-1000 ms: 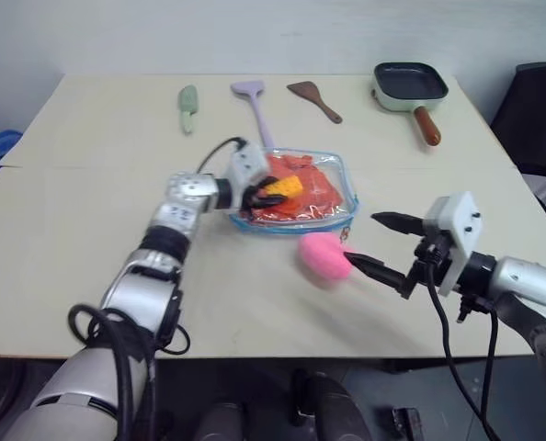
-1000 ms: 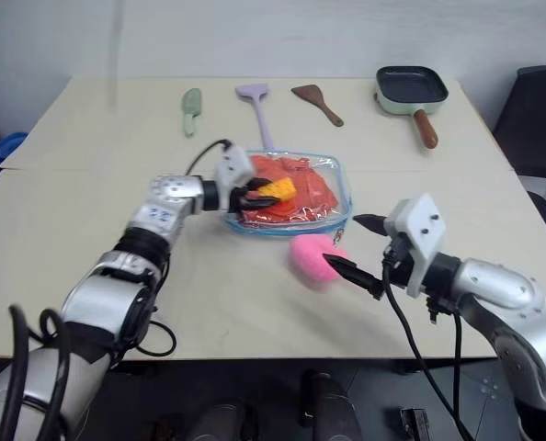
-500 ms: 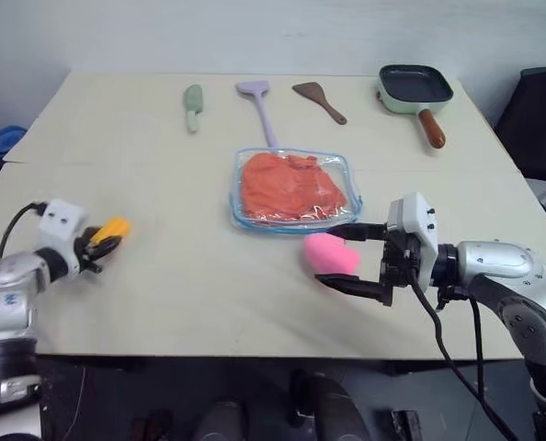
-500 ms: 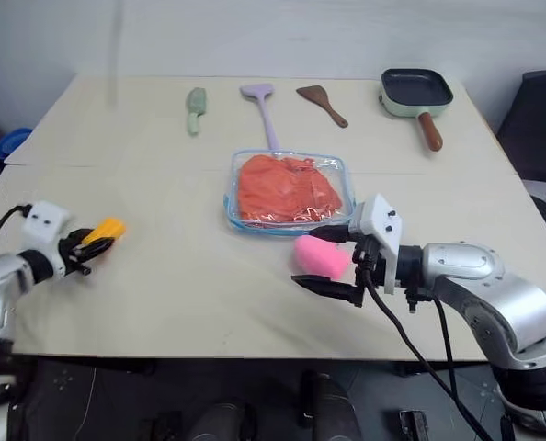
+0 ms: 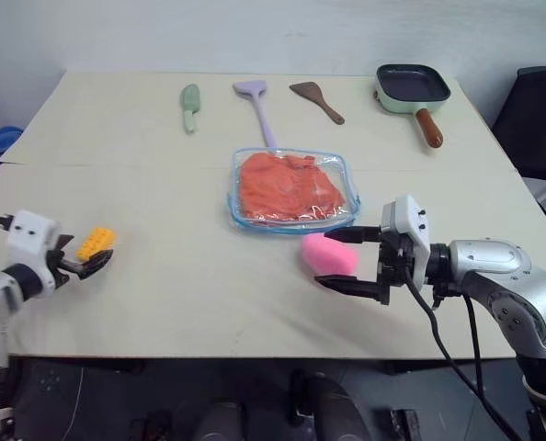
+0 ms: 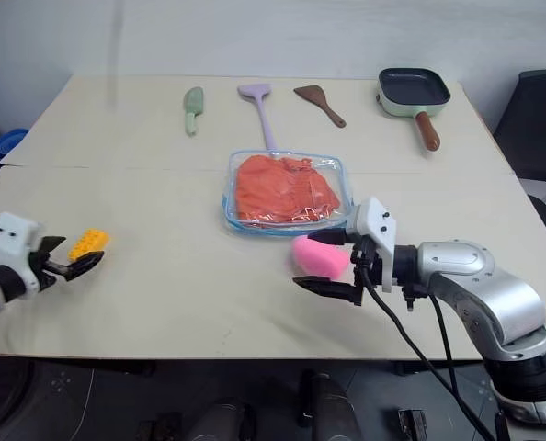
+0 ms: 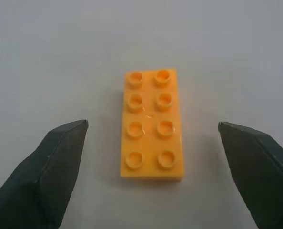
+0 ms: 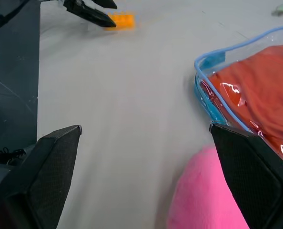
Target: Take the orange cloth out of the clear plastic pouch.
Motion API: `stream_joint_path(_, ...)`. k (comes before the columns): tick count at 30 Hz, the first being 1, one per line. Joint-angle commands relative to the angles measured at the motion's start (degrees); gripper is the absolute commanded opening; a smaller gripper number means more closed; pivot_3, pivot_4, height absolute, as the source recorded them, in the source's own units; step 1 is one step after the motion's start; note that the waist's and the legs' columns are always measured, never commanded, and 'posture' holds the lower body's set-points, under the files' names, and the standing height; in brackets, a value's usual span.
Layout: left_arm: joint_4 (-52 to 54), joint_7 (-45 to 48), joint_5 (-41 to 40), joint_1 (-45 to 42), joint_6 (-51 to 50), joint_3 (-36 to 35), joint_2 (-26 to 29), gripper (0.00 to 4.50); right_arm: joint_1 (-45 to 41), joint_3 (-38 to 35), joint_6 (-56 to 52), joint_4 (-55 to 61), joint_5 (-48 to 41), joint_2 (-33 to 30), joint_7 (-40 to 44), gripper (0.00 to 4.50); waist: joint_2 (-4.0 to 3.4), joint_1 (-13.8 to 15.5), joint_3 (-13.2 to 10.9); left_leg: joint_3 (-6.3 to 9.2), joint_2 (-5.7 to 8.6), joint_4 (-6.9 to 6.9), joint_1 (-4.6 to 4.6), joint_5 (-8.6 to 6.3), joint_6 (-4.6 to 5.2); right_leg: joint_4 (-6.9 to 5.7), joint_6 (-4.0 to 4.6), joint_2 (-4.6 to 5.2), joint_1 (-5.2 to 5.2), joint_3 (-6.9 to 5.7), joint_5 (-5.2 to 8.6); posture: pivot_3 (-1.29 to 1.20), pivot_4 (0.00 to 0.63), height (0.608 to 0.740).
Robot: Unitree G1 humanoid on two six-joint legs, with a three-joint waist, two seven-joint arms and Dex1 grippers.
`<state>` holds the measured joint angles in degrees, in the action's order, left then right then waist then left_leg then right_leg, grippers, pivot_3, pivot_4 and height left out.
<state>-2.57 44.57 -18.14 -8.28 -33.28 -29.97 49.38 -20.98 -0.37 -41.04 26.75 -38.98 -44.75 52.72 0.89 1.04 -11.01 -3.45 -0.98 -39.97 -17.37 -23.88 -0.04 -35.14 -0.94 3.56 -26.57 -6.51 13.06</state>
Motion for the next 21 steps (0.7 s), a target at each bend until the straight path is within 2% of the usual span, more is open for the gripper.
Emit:
stream_joint_path(1,9.1,11.5,-10.6,-0.5,-3.0,-3.5,5.3,4.48,1.7,-3.0,0.9,3.0,-0.3,-1.1,-0.5,4.5,0.0,0.2,0.0,0.01,0.0,-0.01,-0.02,0.0,-0.01,0.03,0.0,0.0,-0.01,-0.01,0.0,0.0,0.15,0.74)
stream_joint_path(3,11.6,14.2,-12.9,-3.1,-3.9,-0.4,7.7,4.48,2.6,-3.5,1.1,3.5,-0.1,-1.4,-0.9,4.5,-0.03,0.4,0.0,0.02,0.03,-0.02,-0.01,-0.01,-0.01,0.1,0.0,0.03,0.01,-0.01,0.0,0.0,0.15,0.74)
stream_joint_path(5,13.4,16.1,-12.7,-7.2,-2.6,6.0,8.5,4.48,3.4,-4.1,1.0,4.2,0.0,-1.4,-1.6,4.5,-0.05,0.6,0.0,0.03,0.08,-0.05,0.0,0.0,0.0,0.15,0.0,0.06,0.06,0.0,0.0,0.0,0.15,0.74)
stream_joint_path(8,11.8,18.8,-5.5,-14.4,5.5,18.4,7.6,4.48,4.0,-5.0,0.7,4.9,-0.2,-1.3,-2.7,4.5,-0.08,0.4,0.0,-0.03,0.11,-0.04,0.07,0.0,0.0,0.12,0.0,0.02,0.13,0.06,0.0,0.0,0.15,0.74)
stream_joint_path(13,-5.8,17.4,12.9,-31.3,26.2,37.6,-1.1,4.48,5.7,-6.6,0.2,6.7,-0.6,-1.7,-4.4,4.5,-0.06,0.5,0.0,-0.21,0.12,-0.04,0.06,0.03,-0.04,0.0,0.0,-0.12,0.09,0.09,0.0,0.0,0.15,0.74)
stream_joint_path(18,-25.1,12.4,23.0,-42.9,43.9,45.0,-10.3,4.48,7.9,-8.3,-0.3,8.3,-0.7,-1.9,-6.2,4.5,-0.03,0.3,0.0,-0.35,0.14,-0.06,0.02,0.04,-0.01,-0.19,-0.01,-0.16,0.02,0.15,-0.01,0.0,0.15,0.74)
stream_joint_path(21,-33.3,11.1,26.4,-46.6,50.9,47.0,-13.3,4.48,9.4,-9.4,-0.6,9.5,-1.0,-1.9,-7.3,4.5,-0.02,0.3,0.0,-0.36,0.14,-0.06,-0.02,0.04,0.0,-0.17,-0.02,-0.14,-0.01,0.11,-0.01,0.0,0.15,0.74)
